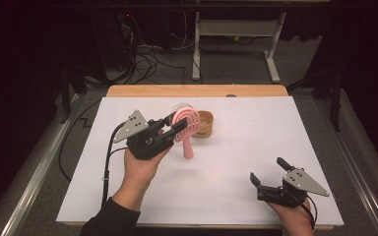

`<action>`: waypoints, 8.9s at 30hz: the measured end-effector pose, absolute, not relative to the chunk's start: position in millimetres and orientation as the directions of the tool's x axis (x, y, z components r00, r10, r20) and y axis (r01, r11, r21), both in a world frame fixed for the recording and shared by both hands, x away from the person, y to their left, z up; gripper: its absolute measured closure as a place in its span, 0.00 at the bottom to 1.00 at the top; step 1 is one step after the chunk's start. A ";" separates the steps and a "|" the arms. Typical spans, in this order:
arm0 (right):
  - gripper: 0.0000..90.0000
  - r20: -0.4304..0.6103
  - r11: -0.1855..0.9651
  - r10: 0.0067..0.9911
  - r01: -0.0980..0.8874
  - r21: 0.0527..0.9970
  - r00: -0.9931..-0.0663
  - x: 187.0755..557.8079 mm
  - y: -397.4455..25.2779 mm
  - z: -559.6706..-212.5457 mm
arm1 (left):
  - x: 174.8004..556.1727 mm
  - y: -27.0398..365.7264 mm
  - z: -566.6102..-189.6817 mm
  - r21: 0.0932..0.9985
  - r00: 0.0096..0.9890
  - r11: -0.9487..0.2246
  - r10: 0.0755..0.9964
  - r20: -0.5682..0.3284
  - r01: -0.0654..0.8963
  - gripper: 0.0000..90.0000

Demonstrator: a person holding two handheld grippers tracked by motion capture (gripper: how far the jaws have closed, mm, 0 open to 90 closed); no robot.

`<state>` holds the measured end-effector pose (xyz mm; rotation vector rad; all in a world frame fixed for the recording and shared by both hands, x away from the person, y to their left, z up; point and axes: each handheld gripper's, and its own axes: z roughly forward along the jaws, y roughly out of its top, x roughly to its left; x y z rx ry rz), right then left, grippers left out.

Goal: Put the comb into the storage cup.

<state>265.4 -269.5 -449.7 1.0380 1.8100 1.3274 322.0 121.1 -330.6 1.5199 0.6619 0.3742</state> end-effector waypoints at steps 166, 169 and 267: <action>0.00 -0.066 0.170 0.879 0.183 0.968 -0.472 259.3 -269.0 -446.1 | 455.3 37.4 -350.2 0.976 0.688 0.010 0.708 -0.159 0.215 0.71; 0.00 -0.066 0.170 0.880 0.183 0.968 -0.470 259.2 -269.5 -446.0 | 455.0 36.0 -351.3 0.976 0.692 0.005 0.705 -0.157 0.217 0.71; 0.00 -0.081 0.191 0.879 0.190 0.963 -0.470 259.3 -264.0 -448.3 | 455.0 46.8 -360.7 0.961 0.667 -0.101 0.738 -0.102 0.259 0.54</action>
